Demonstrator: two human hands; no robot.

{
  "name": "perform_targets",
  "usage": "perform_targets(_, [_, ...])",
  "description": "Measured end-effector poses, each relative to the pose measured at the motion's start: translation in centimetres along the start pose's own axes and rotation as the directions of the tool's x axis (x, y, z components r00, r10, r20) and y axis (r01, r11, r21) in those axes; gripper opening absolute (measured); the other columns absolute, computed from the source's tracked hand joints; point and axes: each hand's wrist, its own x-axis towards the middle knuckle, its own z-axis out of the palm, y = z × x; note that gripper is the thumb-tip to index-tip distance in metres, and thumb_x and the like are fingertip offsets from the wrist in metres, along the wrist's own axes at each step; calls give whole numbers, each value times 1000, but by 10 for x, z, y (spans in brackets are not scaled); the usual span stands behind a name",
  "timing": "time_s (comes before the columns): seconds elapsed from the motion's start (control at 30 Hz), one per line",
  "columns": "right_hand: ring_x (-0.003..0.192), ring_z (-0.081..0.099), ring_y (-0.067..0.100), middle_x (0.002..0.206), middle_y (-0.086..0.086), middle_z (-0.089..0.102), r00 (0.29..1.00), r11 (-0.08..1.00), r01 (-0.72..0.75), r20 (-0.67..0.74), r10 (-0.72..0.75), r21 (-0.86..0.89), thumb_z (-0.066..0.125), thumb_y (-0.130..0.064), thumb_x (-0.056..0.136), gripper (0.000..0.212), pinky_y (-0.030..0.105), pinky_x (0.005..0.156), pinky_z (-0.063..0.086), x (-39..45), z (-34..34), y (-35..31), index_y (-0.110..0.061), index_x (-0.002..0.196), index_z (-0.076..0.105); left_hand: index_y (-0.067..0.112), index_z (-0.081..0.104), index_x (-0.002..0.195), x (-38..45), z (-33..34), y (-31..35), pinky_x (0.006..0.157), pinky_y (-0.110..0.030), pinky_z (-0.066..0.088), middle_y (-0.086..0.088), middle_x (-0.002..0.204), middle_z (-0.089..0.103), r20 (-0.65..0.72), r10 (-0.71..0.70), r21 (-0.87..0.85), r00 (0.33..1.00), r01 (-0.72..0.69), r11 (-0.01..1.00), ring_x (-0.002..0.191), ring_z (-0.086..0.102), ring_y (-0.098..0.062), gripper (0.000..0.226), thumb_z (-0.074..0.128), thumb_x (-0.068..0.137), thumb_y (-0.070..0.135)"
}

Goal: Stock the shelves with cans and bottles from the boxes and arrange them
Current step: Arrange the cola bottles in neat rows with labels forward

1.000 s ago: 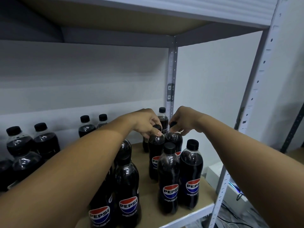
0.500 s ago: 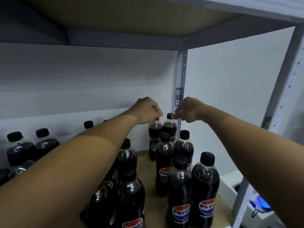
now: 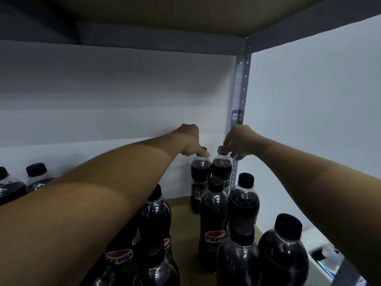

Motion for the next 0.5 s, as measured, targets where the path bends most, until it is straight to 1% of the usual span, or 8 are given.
perform_targets(0.07, [71, 76, 23, 82, 12, 76, 999, 999, 42, 3, -42, -11, 78, -28, 87, 31, 39, 71, 64, 2, 4, 4, 2, 95, 75, 3, 74, 103, 3, 1, 0, 82, -35, 58, -13, 90, 78, -14, 7, 12, 1000, -7, 1000, 93, 75, -27, 50, 81, 83, 47])
perform_targets(0.2, [64, 75, 24, 76, 14, 75, 996, 996, 91, 10, -91, -3, 80, -25, 86, 28, 40, 68, 64, 1, 7, 7, 3, 90, 76, 2, 73, 100, 7, 5, -1, 81, -34, 58, -12, 88, 78, -31, 23, 10, 999, -23, 1000, 91, 75, -25, 43, 83, 83, 41])
perform_targets(0.27, [65, 75, 24, 79, 14, 75, 993, 994, 112, 23, -112, 4, 78, -19, 87, 21, 35, 64, 64, 2, 7, 10, 0, 93, 77, 5, 75, 100, 8, 5, -3, 74, -30, 55, -9, 90, 78, -20, 38, 5, 999, -38, 999, 90, 73, -21, 34, 82, 85, 36])
perform_targets(0.33, [71, 75, 22, 85, 11, 75, 988, 989, 147, 51, -148, 20, 76, -14, 86, 14, 27, 60, 62, 2, 5, 12, -6, 97, 79, 10, 77, 102, 7, 2, -7, 69, -25, 52, -6, 94, 78, 15, 52, -44, 999, -51, 998, 87, 71, -17, 24, 81, 87, 29])
perform_targets(0.37, [76, 75, 22, 88, 11, 76, 985, 987, 158, 63, -161, 38, 76, -13, 86, 12, 27, 61, 62, 3, 5, 13, -8, 97, 79, 12, 77, 104, 7, 1, -9, 71, -24, 53, -6, 97, 78, 32, 54, -82, 998, -51, 995, 87, 71, -16, 22, 82, 87, 25])
perform_targets(0.43, [85, 74, 25, 91, 11, 75, 986, 985, 150, 66, -155, 82, 78, -16, 85, 15, 32, 64, 64, 4, 6, 15, -9, 98, 77, 12, 78, 105, 7, 1, -13, 79, -25, 59, -8, 101, 78, 49, 49, -184, 998, -39, 982, 91, 74, -17, 24, 84, 85, 22])
perform_targets(0.47, [83, 75, 24, 90, 12, 75, 990, 987, 124, 57, -130, 100, 81, -23, 83, 23, 33, 65, 64, 3, 7, 13, -8, 99, 73, 10, 78, 103, 8, 2, -13, 84, -27, 61, -8, 99, 78, 44, 38, -228, 998, -27, 973, 92, 76, -17, 27, 86, 82, 26])
perform_targets(0.5, [76, 75, 22, 88, 12, 75, 993, 989, 103, 40, -107, 102, 84, -30, 81, 31, 33, 65, 64, 4, 9, 13, -8, 99, 71, 9, 78, 99, 9, 3, -12, 85, -30, 62, -8, 96, 79, 32, 26, -250, 999, -17, 968, 91, 77, -18, 32, 89, 79, 32])
